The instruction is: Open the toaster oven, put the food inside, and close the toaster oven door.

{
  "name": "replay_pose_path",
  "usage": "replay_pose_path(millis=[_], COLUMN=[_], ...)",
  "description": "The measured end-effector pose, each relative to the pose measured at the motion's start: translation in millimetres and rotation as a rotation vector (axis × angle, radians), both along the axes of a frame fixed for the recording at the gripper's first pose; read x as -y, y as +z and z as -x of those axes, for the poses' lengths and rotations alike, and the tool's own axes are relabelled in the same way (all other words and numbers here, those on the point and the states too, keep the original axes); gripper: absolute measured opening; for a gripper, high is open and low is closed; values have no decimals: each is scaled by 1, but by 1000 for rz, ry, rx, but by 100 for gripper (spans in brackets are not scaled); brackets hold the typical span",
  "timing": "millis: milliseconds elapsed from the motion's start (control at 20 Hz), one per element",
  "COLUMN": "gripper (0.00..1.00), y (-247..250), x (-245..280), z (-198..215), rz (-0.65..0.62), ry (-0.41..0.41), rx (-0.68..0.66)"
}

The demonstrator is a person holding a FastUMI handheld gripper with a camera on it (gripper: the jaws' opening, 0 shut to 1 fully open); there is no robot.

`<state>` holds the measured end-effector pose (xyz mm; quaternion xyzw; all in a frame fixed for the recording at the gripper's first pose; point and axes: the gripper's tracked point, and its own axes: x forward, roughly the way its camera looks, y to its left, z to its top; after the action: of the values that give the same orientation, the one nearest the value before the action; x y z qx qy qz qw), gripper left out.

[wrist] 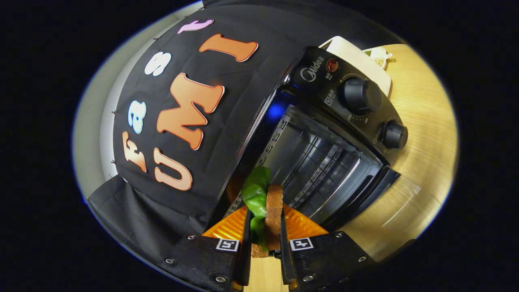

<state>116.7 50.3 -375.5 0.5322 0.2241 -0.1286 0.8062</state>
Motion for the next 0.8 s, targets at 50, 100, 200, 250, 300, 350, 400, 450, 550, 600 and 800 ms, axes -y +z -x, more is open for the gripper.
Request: replay_pose_path(millis=[50, 100, 200, 250, 300, 350, 400, 450, 550, 600, 800], gripper=[31, 31, 31, 31, 31, 31, 31, 31, 31, 32, 47], y=[-2, -3, -7, -10, -14, -18, -21, -23, -30, -32, -31], x=[-3, -5, -13, -17, -15, -14, -12, -12, -6, -4, 9], z=[-3, -6, -10, -11, -12, -15, -18, -19, -20, -20, -17], rz=[-2, -10, -38, -47, -39, -34, -42, -53, -39, -15, 180], ry=[-13, -27, -48, -58, -77, -93, -105, -120, -147, -151, -127], rx=[4, 10, 14, 10, 5, -2, -8, -11, -23, -23, -58])
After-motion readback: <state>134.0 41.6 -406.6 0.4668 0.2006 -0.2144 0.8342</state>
